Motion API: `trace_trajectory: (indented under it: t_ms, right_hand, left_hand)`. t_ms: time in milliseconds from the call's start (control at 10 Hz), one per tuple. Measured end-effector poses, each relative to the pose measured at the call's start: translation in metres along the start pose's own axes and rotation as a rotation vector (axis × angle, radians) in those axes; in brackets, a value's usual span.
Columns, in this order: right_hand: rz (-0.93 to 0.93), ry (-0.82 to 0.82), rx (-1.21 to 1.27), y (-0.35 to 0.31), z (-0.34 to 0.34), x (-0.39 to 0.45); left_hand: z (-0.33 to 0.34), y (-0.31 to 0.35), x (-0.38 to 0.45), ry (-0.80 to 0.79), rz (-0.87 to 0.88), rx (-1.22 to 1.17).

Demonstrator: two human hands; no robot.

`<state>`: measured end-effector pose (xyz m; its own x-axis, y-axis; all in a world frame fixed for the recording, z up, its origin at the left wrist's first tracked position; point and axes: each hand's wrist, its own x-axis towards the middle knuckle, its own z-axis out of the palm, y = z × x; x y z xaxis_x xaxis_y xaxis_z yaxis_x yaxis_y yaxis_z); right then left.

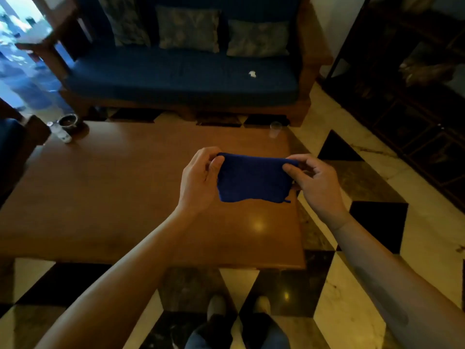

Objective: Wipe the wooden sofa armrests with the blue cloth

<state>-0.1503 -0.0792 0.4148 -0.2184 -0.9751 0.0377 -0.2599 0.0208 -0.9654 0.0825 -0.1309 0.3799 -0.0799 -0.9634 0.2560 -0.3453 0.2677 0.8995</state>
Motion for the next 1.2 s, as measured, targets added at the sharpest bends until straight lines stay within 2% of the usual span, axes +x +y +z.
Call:
trace_trajectory:
  t_ms: [300, 500, 600, 700, 900, 1100, 1200]
  right_hand:
    - [0.32, -0.017, 0.01, 0.193, 0.026, -0.042]
    - [0.464, -0.036, 0.03, 0.277, 0.041, -0.069]
    - [0.564, -0.063, 0.018, 0.335, 0.055, -0.071]
    - [0.612, -0.098, 0.021, 0.365, 0.066, -0.062]
    - [0.567, -0.15, -0.082, 0.421, 0.087, -0.014]
    - [0.517, -0.186, -0.255, 0.458, 0.098, 0.01]
    - [0.451, -0.14, -0.363, 0.462, 0.102, 0.013]
  left_hand:
    - [0.083, -0.145, -0.092, -0.067, -0.215, 0.129]
    - [0.122, -0.216, -0.141, -0.121, -0.347, 0.146]
    - [0.144, -0.265, -0.165, -0.138, -0.51, 0.125]
    - [0.154, -0.289, -0.164, -0.153, -0.57, 0.11]
    - [0.174, -0.342, -0.126, -0.226, -0.651, 0.177]
    - [0.184, -0.372, -0.103, -0.392, -0.563, 0.451]
    - [0.183, -0.375, -0.098, -0.396, -0.592, 0.492]
